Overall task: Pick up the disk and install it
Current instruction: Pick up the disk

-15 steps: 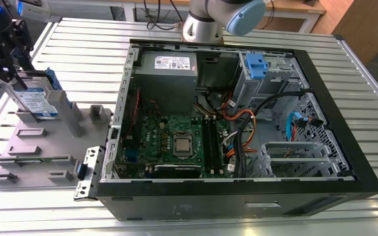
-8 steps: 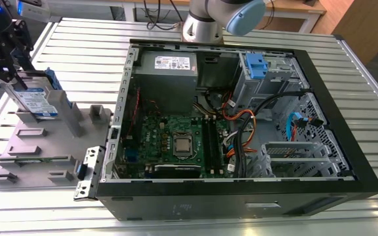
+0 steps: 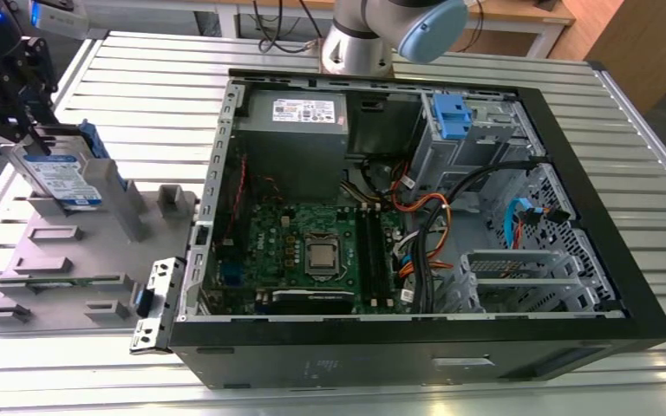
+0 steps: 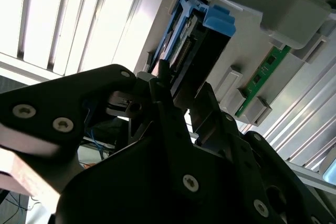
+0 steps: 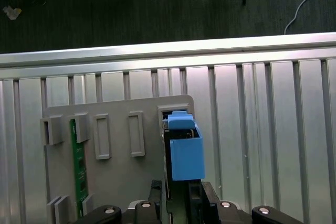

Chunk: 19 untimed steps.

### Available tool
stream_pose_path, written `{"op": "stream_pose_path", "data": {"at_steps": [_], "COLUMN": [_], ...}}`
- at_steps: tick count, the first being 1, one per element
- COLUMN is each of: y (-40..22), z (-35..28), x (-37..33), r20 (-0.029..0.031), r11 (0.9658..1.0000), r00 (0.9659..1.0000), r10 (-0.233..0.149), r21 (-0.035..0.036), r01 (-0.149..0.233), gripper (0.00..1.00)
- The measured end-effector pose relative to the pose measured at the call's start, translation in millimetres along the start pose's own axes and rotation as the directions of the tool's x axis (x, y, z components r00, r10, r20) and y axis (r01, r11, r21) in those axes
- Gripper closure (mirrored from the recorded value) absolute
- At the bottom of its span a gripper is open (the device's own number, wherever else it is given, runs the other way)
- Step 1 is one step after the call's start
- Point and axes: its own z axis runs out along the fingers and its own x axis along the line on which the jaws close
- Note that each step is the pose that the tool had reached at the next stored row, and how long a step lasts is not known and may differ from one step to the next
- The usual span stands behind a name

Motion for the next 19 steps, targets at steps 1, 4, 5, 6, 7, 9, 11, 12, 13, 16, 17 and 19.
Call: {"op": "stream_pose_path", "data": {"at_steps": [1, 4, 5, 6, 7, 9, 11, 12, 13, 16, 17, 19], "y": [0.0, 0.0, 0.0, 0.0, 0.0, 0.0, 0.0, 0.0, 0.0, 0.0, 0.0, 0.0], "z": [0.0, 0.0, 0.0, 0.0, 0.0, 0.0, 0.0, 0.0, 0.0, 0.0, 0.0, 0.0], "x": [0.0, -0.1, -0.1, -0.1, -0.1, -0.1, -0.2, -0.1, -0.1, -0.2, -0.2, -0.2], "r20": [0.0000, 0.0000, 0.0000, 0.0000, 0.0000, 0.0001, 0.0000, 0.0000, 0.0000, 0.0001, 0.0000, 0.0003], "r11": [1.0000, 1.0000, 1.0000, 1.0000, 1.0000, 1.0000, 1.0000, 1.0000, 1.0000, 1.0000, 1.0000, 1.0000], "r00": [1.0000, 1.0000, 1.0000, 1.0000, 1.0000, 1.0000, 1.0000, 1.0000, 1.0000, 1.0000, 1.0000, 1.0000], "r10": [0.000, 0.000, 0.000, 0.000, 0.000, 0.000, 0.000, -0.002, -0.005, -0.010, -0.010, -0.010], "r21": [0.0000, 0.0000, 0.0000, 0.0000, 0.0000, 0.0000, 0.0000, 0.0000, 0.0000, 0.0001, 0.0000, 0.0000], "r01": [0.000, 0.000, 0.000, 0.000, 0.000, 0.000, 0.000, 0.002, 0.005, 0.010, 0.010, 0.010], "gripper": [0.58, 0.58, 0.58, 0.58, 0.58, 0.58, 0.58, 0.58, 0.58, 0.58, 0.58, 0.58]}}
